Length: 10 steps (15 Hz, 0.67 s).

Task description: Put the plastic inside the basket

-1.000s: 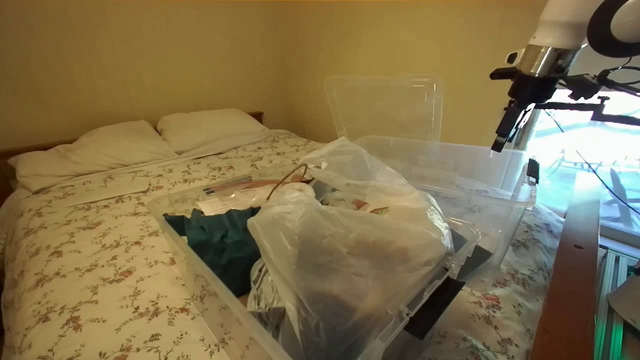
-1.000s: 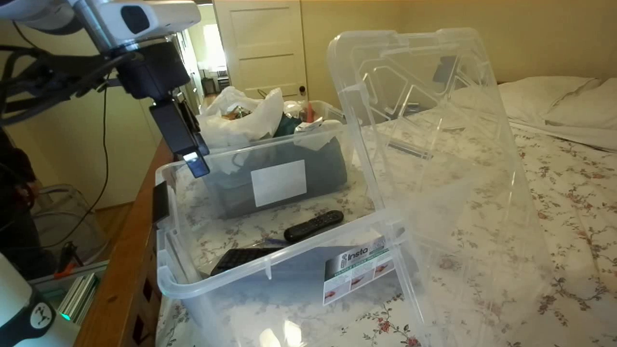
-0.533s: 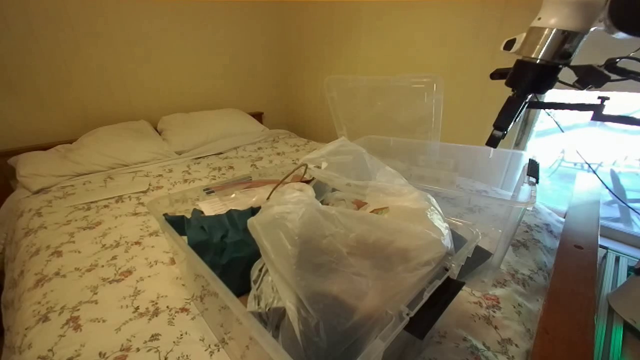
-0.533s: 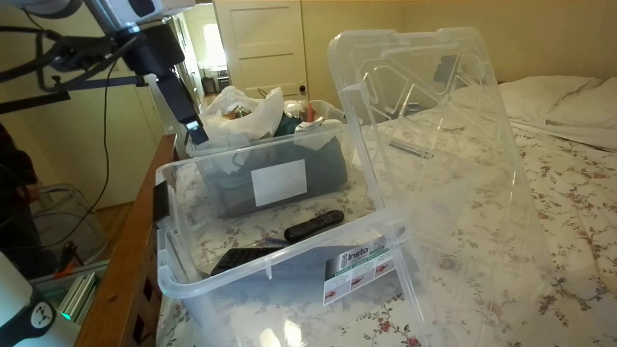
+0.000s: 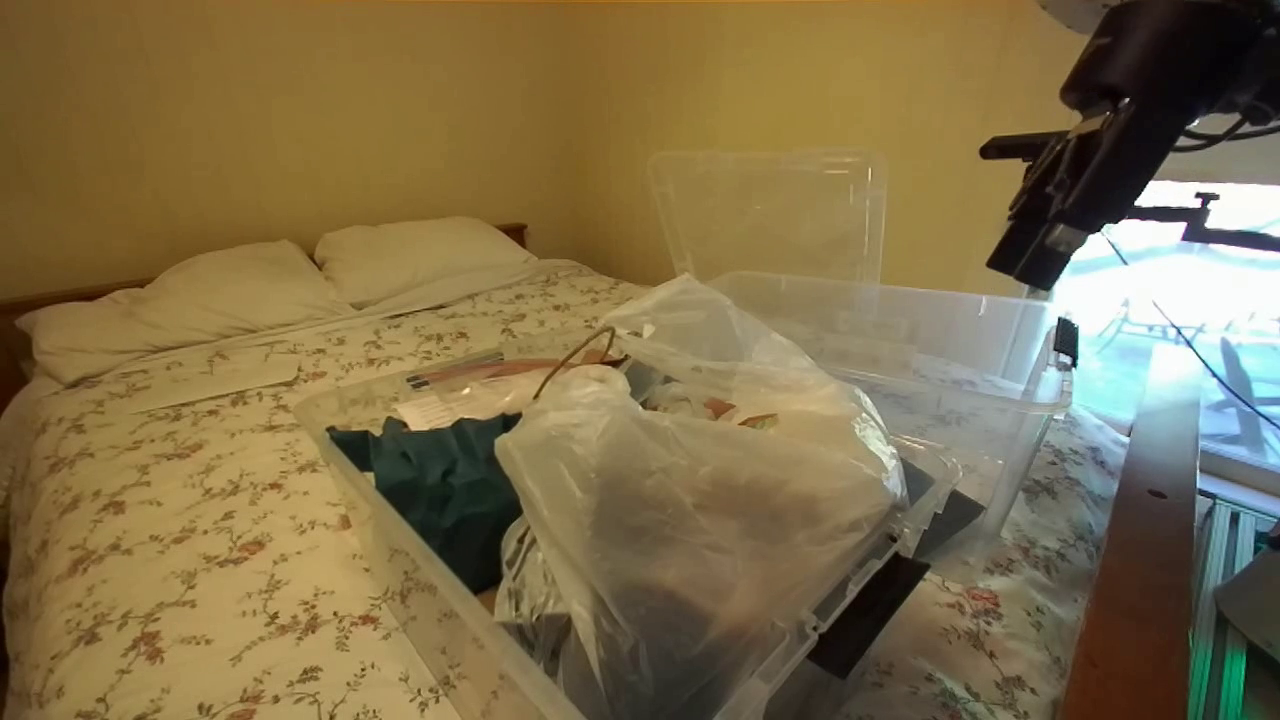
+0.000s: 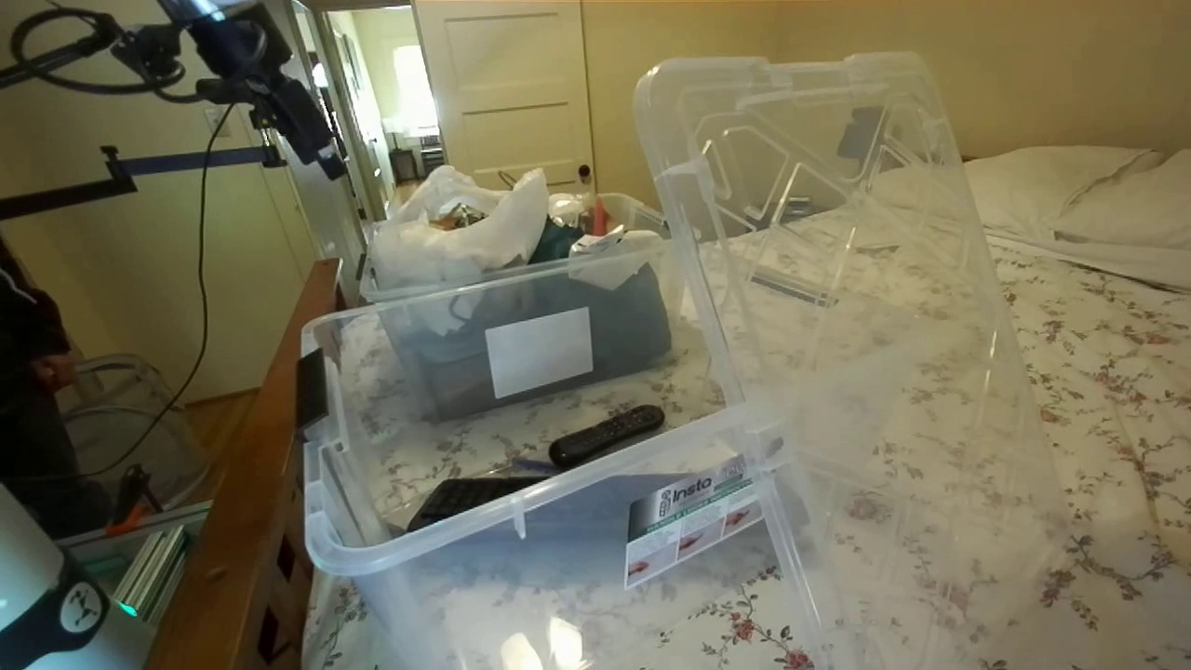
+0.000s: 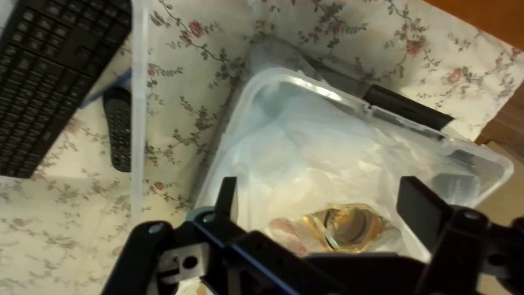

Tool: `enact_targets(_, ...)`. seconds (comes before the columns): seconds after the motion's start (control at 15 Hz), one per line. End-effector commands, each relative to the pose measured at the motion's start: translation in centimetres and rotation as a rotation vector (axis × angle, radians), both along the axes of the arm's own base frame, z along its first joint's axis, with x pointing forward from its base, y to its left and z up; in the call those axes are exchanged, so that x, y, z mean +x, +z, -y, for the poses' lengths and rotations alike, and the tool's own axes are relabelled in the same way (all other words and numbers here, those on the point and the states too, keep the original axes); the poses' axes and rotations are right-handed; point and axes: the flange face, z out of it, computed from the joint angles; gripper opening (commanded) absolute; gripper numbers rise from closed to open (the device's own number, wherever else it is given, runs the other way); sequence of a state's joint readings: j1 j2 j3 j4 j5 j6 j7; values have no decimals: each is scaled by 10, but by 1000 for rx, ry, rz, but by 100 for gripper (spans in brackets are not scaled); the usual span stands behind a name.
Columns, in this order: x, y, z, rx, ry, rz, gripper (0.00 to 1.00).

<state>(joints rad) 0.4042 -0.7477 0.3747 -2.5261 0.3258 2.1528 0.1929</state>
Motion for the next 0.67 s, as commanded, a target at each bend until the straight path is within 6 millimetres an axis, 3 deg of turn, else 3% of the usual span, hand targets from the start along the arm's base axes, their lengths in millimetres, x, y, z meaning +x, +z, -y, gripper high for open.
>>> enact_targets(0.0,0,3,-17,13,8,21,100)
enact_targets(0.07,1,1,-26,12,15,22,100)
enact_targets(0.47,4,3,-21,18,6,19,100)
enact_targets(0.6,12,1,-52,46,21,52,100)
